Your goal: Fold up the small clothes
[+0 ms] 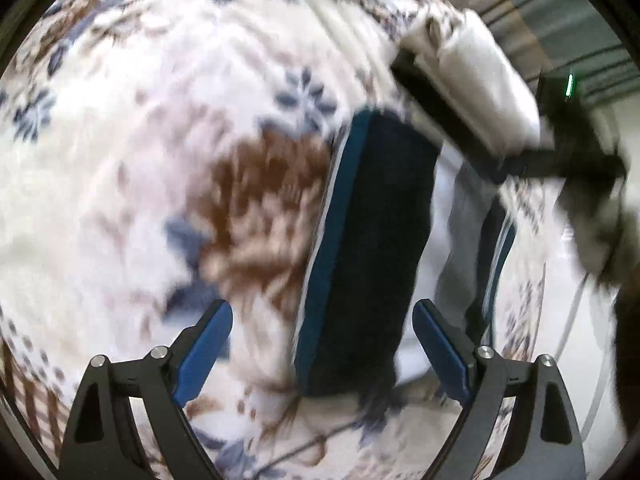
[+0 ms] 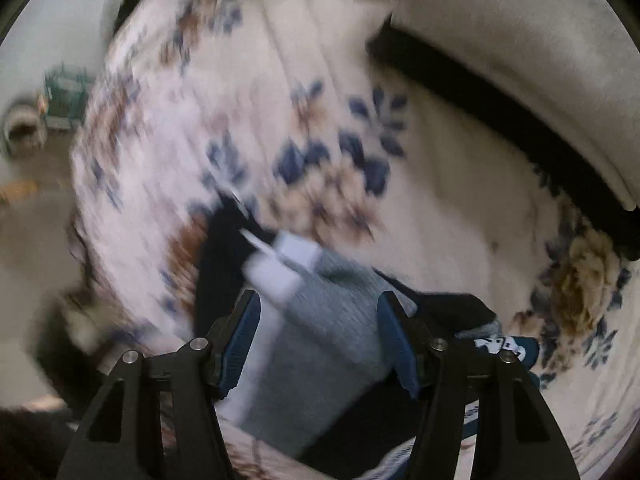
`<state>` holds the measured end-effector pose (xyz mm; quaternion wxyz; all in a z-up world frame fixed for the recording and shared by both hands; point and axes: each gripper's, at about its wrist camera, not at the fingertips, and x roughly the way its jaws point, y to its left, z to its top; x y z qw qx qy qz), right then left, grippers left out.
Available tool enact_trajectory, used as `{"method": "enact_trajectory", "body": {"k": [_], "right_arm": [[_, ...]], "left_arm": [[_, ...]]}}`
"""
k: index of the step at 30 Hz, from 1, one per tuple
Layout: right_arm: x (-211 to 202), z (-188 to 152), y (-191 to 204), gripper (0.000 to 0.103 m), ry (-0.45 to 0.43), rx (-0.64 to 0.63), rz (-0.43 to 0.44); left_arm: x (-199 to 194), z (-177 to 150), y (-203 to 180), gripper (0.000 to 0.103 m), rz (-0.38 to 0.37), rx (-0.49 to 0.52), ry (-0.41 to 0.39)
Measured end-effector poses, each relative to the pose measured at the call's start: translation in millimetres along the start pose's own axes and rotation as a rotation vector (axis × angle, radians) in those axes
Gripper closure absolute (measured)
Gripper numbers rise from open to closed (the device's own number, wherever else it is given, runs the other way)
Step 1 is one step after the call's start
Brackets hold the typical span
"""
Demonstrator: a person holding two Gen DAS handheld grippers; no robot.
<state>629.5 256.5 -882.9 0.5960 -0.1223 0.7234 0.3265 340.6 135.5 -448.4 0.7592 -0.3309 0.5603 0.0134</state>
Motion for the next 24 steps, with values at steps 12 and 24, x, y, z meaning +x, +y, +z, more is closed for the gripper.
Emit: {"method": "enact_trajectory", "body": {"k": [12,24], "right_arm": [[-51.1,-64.8,-88.2,0.043,-0.295,0.410,-0.035],[-10.2,-131.7,-154.6,0.101,-0.391,0.574,0.097]], "left_arm": [[51.8,113.5,-43.4,0.012,0.119,0.145,-0.040],[104.0,125.8,-41.4,0.080,0.109,0.129,0.031]]}}
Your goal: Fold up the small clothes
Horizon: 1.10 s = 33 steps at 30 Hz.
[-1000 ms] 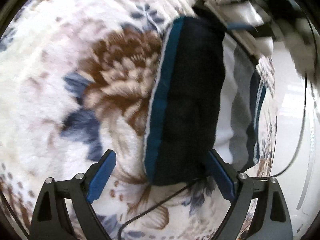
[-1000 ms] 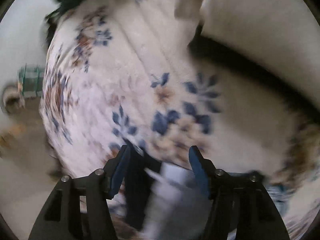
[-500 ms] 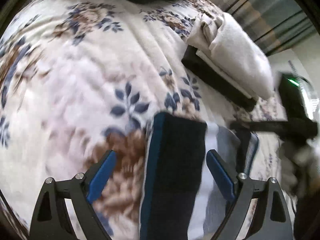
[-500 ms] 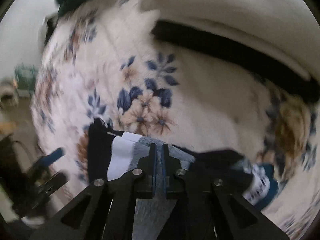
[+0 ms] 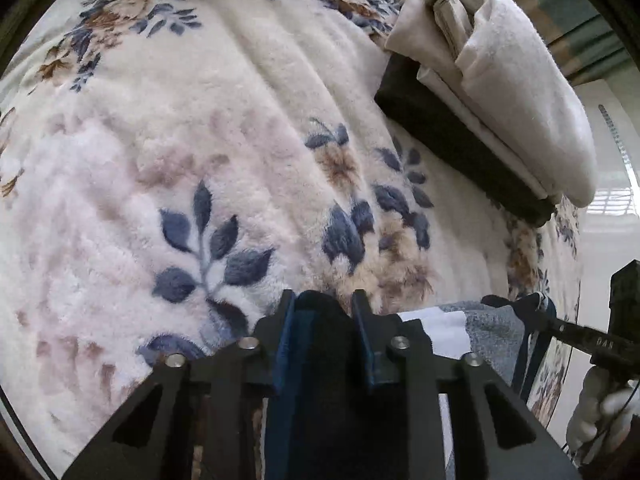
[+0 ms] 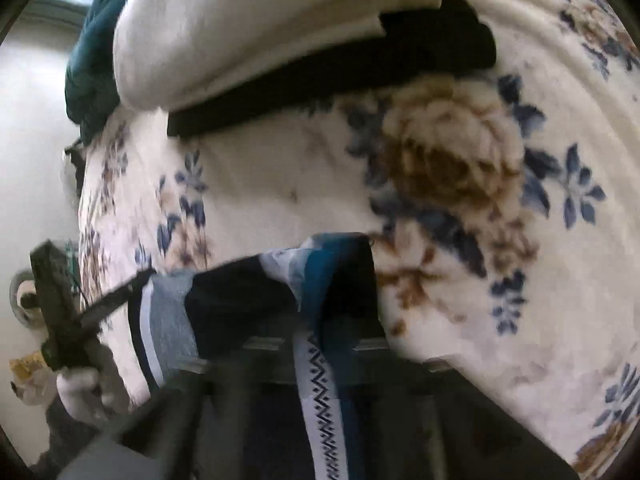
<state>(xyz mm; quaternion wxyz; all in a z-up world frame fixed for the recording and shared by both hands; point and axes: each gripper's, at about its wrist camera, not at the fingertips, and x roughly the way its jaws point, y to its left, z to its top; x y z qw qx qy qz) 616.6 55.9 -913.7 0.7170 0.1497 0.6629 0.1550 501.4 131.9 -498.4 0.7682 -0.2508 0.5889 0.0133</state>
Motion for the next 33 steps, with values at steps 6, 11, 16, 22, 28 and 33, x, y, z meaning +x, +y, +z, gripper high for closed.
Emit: {"method": "enact_trajectory", "body": {"k": [6,11,16,22,28,33], "right_arm": [[2.6,5.0,-7.3,0.101,-0.039,0.053,-0.041],[7.7,3.2,-4.8,0.069,0.062,0.008,-0.117],[-35.1,-50.3,-34.2,0.051,0.105,0.137,0.004],[-27.9,-150.2,-68.5,0.051,0.261,0.424,0.107],[7.6,-194.8,-77.9,0.068,0.269,0.638,0.239],[-4.1,-197.8,-58.0,0.095,0.195,0.575,0.148]], "left_arm": [[11.6,6.1,5.7,0.080,-0.015,-0.056,0.028],[-11.0,5.8,8.1,0.068,-0.037,-0.083,0.019],[-65.3,-34.5,27.0,0.042,-0.086,-0.140,-0.020],[-83.3,-123.1,45.7,0.042,-0.057,-0.273,0.084],[-54.7,-192.3,64.9,0.042,-0.185,-0.572,0.212],[-40.8,-203.5,70.3,0.084,-0.319,-0.733,0.095]]}}
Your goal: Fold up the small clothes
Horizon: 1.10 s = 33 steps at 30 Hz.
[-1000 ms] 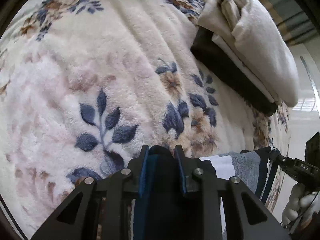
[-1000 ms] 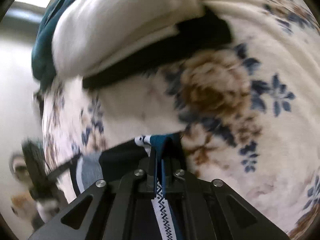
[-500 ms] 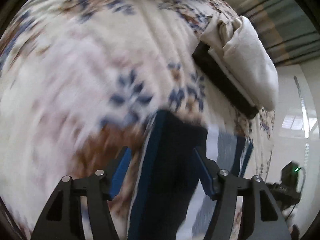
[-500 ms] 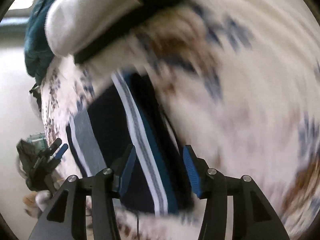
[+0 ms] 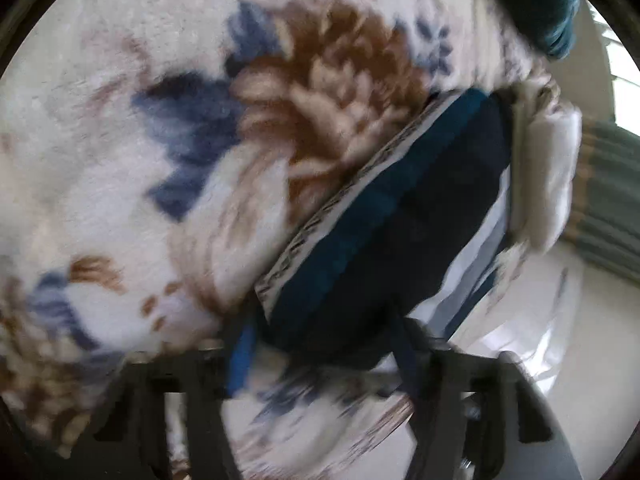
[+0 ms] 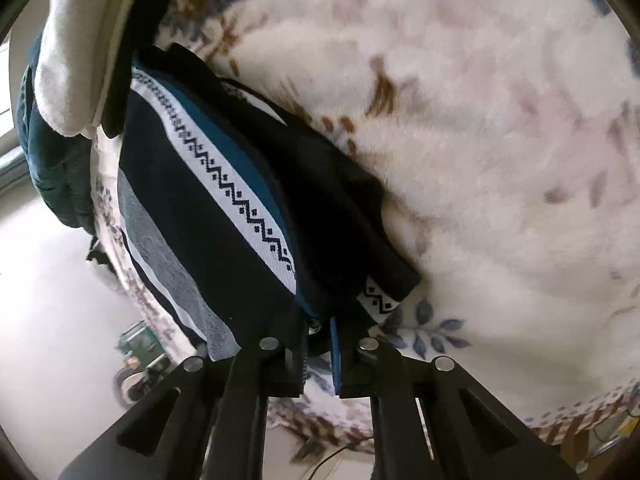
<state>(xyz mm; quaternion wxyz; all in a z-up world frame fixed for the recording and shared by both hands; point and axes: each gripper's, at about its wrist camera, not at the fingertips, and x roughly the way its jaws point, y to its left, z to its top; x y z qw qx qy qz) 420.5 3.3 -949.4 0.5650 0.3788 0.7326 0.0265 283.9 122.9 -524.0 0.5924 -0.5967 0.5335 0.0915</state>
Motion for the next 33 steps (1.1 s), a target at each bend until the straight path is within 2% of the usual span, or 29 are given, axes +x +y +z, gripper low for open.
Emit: {"method": "enact_trajectory", "body": {"k": [1,5,9,12,15,18,19,20,21,22,25,27,29,31,33], "right_arm": [[-2.8,-2.1,1.4,0.096,-0.009,-0.006,-0.010],[-23.1,-12.7,7.2,0.096,-0.059,-0.025,-0.061],[-30.5,-9.4,9.4,0.096,-0.045,-0.054,-0.106],[-16.2,-4.3,-0.7,0.096,-0.010,-0.044,-0.153],[8.2,1.7,-3.1,0.096,-0.004,-0.045,-0.197],[20.0,3.9,-4.0,0.093,0.012,-0.083,-0.199],[17.6,3.2,-2.9,0.085,0.007,-0.098,-0.194],[15.0,2.4,-1.6,0.073,0.004,-0.113,-0.181],[8.4,1.5,-1.1,0.065,0.002,-0.138,-0.165],[1.0,1.7,-1.3,0.049,-0.009,-0.160,-0.167],[-23.1,12.2,2.0,0.031,-0.063,-0.232,-0.074],[-28.3,32.3,8.0,0.027,-0.082,-0.278,0.002],[-19.2,54.5,23.2,0.024,-0.070,-0.347,0.040],[-5.9,73.6,35.1,0.024,-0.035,-0.394,0.094],[15.2,93.1,46.5,0.024,0.033,-0.428,0.156]], "left_arm": [[-0.7,-2.9,-2.9,0.090,0.001,0.007,-0.002],[-16.4,-21.1,-12.2,0.091,-0.005,0.052,-0.024],[-14.1,-25.3,-7.9,0.091,0.022,0.055,-0.013],[-1.4,-14.2,-1.4,0.091,0.080,0.091,0.000],[10.5,-5.4,-0.8,0.090,0.072,0.093,0.044],[4.8,-2.6,-2.0,0.082,0.053,0.112,0.087],[-2.3,-3.8,-1.7,0.078,0.038,0.123,0.100],[-10.3,-1.3,-1.6,0.069,0.017,0.137,0.106],[-17.6,-0.3,-4.6,0.059,0.010,0.154,0.102],[-25.6,0.8,-7.5,0.039,0.011,0.174,0.087],[-45.9,13.5,-19.2,0.030,-0.020,0.263,0.007],[-41.1,31.3,-27.4,0.029,-0.019,0.333,-0.030],[-22.9,48.7,-38.1,0.029,-0.009,0.398,-0.037],[1.9,67.9,-48.7,0.029,-0.015,0.455,-0.013],[26.6,83.4,-57.9,0.029,-0.058,0.479,0.038]]}}
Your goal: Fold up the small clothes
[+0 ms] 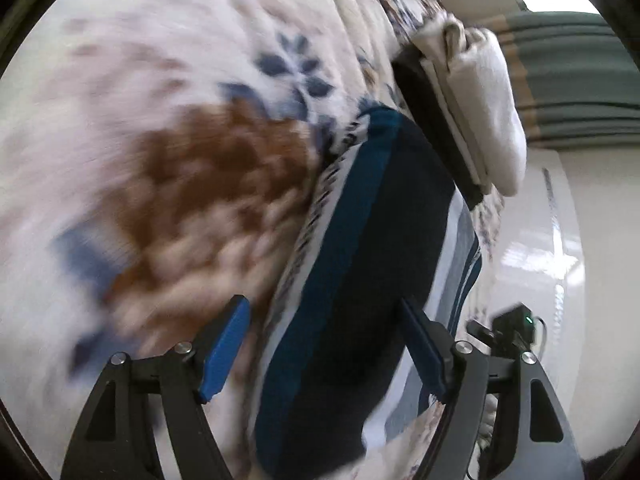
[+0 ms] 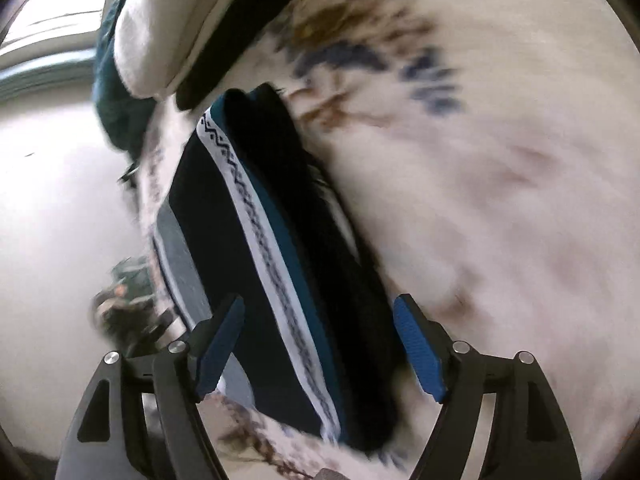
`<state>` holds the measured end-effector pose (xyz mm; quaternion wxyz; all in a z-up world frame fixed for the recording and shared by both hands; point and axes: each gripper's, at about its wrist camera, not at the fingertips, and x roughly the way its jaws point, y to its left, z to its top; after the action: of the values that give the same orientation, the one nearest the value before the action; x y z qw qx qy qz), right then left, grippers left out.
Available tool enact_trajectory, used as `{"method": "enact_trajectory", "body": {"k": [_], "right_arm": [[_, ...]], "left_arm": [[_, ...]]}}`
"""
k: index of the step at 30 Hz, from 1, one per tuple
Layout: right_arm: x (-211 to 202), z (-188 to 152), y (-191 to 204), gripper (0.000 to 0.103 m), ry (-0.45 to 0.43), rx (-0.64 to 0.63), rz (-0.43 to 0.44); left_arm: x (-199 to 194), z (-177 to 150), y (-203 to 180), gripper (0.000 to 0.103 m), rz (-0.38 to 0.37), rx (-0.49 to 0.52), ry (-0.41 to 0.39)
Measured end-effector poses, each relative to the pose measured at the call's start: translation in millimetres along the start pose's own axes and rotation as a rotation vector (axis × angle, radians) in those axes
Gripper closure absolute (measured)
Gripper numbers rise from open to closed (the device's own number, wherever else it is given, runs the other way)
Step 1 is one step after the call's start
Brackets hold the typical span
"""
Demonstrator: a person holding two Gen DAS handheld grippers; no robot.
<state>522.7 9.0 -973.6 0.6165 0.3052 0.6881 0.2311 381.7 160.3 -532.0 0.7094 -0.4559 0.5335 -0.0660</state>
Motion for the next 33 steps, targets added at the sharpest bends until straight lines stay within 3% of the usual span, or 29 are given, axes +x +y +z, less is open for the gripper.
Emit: {"method": "enact_trajectory", "body": {"k": [3,5,9,11,13,14,15,16,17,22,27,33], "right_arm": [[36.0,23.5,2.0,0.021,0.105,-0.064,0.060],[48.8,26.9,6.3,0.012,0.147,-0.091,0.104],[74.1,27.3,27.5,0.012,0.259,-0.146,0.194],[86.1,27.2,37.7,0.012,0.277,-0.150,0.201],[82.4,15.3,32.6,0.019,0.263,-0.135,0.210],[83.1,15.4,33.5,0.044,0.248,-0.118,0.215],[81.8,15.3,31.5,0.055,0.235,-0.081,0.243],[78.9,14.6,30.5,0.058,0.221,-0.062,0.262],[72.3,12.7,32.8,0.061,0.194,-0.059,0.267],[42.1,2.9,57.1,0.065,0.127,-0.062,0.266],[-19.5,7.6,85.4,0.065,0.052,-0.075,0.269],[-94.7,70.1,152.1,0.065,-0.060,-0.132,0.242]], "left_arm": [[25.8,11.9,-4.4,0.029,-0.038,0.061,0.048],[36.6,17.6,-7.4,0.029,-0.063,0.086,0.064],[44.5,26.3,-8.8,0.029,-0.140,0.050,0.068],[47.5,24.6,-16.3,0.029,-0.142,0.058,0.071],[47.2,22.4,-23.8,0.034,-0.120,0.074,0.074],[47.1,22.4,-26.6,0.053,-0.104,0.073,0.069],[44.1,23.2,-29.6,0.060,-0.099,0.066,0.056],[40.5,23.7,-31.4,0.070,-0.097,0.063,0.046],[36.6,25.8,-35.8,0.072,-0.092,0.055,0.048],[20.8,38.7,-70.6,0.075,-0.089,0.091,0.066],[1.1,68.1,-138.9,0.075,-0.111,0.183,0.081],[-6.8,146.0,-240.2,0.074,-0.126,0.282,0.049]]}}
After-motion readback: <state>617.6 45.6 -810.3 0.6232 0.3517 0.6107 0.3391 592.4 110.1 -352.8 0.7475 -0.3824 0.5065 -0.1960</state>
